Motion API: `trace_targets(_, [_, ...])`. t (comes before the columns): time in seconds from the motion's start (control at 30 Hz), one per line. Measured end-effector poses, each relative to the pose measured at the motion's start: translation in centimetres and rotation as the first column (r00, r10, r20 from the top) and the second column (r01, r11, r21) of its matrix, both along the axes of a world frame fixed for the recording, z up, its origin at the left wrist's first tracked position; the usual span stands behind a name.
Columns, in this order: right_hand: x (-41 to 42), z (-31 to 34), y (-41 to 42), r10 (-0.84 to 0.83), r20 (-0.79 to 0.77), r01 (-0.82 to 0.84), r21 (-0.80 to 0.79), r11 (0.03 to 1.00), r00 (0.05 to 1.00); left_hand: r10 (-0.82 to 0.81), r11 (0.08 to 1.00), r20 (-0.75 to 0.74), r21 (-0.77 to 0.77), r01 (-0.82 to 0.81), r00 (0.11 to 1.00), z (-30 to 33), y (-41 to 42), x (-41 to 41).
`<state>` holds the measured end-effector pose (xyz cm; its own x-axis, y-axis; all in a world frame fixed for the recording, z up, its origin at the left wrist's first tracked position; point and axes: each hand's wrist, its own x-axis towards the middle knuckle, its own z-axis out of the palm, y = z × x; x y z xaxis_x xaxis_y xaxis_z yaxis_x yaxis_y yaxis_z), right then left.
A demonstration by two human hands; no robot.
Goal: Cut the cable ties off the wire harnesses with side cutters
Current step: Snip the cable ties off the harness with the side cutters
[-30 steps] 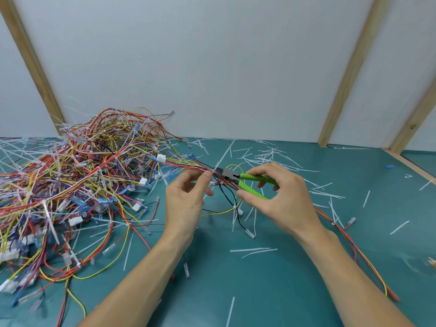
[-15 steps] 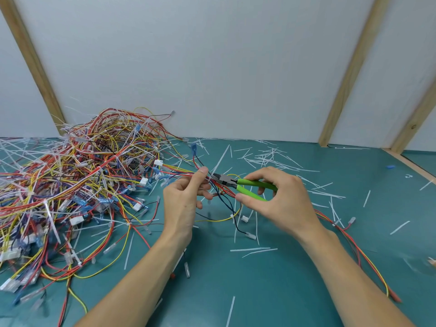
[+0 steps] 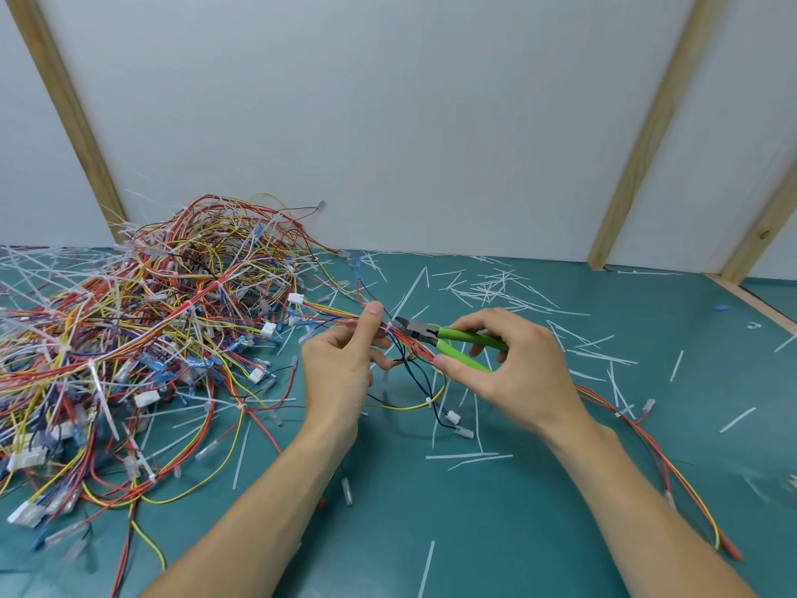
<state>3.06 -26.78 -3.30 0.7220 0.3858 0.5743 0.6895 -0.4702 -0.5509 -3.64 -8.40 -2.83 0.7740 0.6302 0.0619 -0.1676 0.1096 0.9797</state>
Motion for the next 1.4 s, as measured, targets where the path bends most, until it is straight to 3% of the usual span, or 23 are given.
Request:
trace_targets(0.5, [-0.2, 0.13, 0.09, 0.037, -0.085, -0.028, 0.103, 0.994, 0.996, -0.001, 1.0, 0.006, -0.011, 0.001, 1.0, 0.01, 0.0, -0.11])
trace_targets(0.97, [-0.03, 0.36, -0.25, 0.065, -0.064, -0.065, 0.01, 0.998, 0.996, -0.039, 0.997, -0.04, -0.067, 0.036, 0.998, -0.33, 0.41, 0.26])
trace_targets(1.4, [-0.23, 0.67, -0.21, 0.046, -0.185, -0.048, -0.004, 0.999, 0.982, -0.02, 0.996, 0.031, 0.087, 0.018, 0.999, -0.49, 0.05, 0.25])
